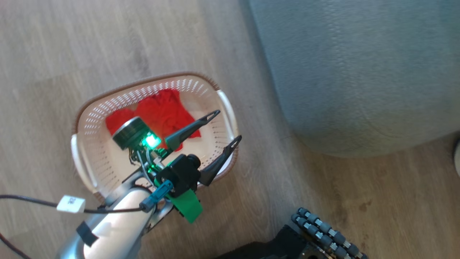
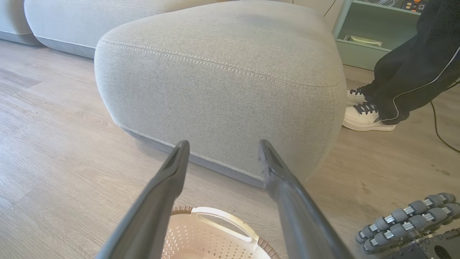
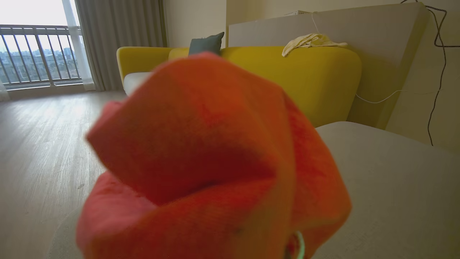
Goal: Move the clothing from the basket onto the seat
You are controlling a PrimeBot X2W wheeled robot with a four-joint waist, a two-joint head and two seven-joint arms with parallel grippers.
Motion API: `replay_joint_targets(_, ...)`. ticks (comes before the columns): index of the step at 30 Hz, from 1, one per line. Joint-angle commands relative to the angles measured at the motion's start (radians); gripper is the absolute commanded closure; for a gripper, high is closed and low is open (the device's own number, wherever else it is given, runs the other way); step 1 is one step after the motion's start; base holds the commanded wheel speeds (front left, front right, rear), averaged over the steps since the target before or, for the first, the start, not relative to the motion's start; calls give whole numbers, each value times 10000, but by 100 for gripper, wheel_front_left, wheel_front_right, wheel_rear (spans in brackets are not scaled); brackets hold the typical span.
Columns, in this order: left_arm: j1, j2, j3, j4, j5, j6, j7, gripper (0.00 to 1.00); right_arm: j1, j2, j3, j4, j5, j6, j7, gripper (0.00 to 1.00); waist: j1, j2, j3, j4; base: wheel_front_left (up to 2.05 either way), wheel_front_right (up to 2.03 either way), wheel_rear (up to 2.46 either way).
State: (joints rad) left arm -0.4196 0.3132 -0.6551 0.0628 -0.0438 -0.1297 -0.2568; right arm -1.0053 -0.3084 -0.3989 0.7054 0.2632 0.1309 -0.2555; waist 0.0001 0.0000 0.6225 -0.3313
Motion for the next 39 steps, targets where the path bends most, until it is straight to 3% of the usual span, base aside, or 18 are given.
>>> replay_joint_targets(1,-233,29,208,-405,68,-8,-49,0,-260,-458,-77,70,-111,-2,-63,100,-1,0,260,344,0,0,0)
replay_joint_targets(12,-511,-49,146,-500,152,-8,-49,0,-1040,-717,-334,2825,-893,-2,-63,100,-1,0,619,886,0,0,0)
replay_joint_targets(23,-505,-22,197,-489,156,-8,-49,0,-1040,-540,-369,3500,-1256,-2,-63,100,-1,0,623,838,0,0,0)
replay_joint_targets(24,-499,-24,189,-473,157,-8,-49,0,-1017,-528,-420,3459,-1294,-2,-63,85,-1,0,590,817,0,0,0)
replay_joint_targets(25,-494,-32,178,-456,155,-8,-49,0,-986,-522,-483,3398,-1346,-2,-63,53,-1,0,555,803,0,0,0)
replay_joint_targets(26,-492,-44,165,-439,151,-8,-49,0,-947,-502,-538,3349,-1399,-2,-63,2,-1,0,506,791,0,0,0)
replay_joint_targets(39,-310,-591,49,-90,-74,-9,-49,0,-124,-434,-308,3512,-1776,-2,-63,0,-1,0,-944,723,0,0,0)
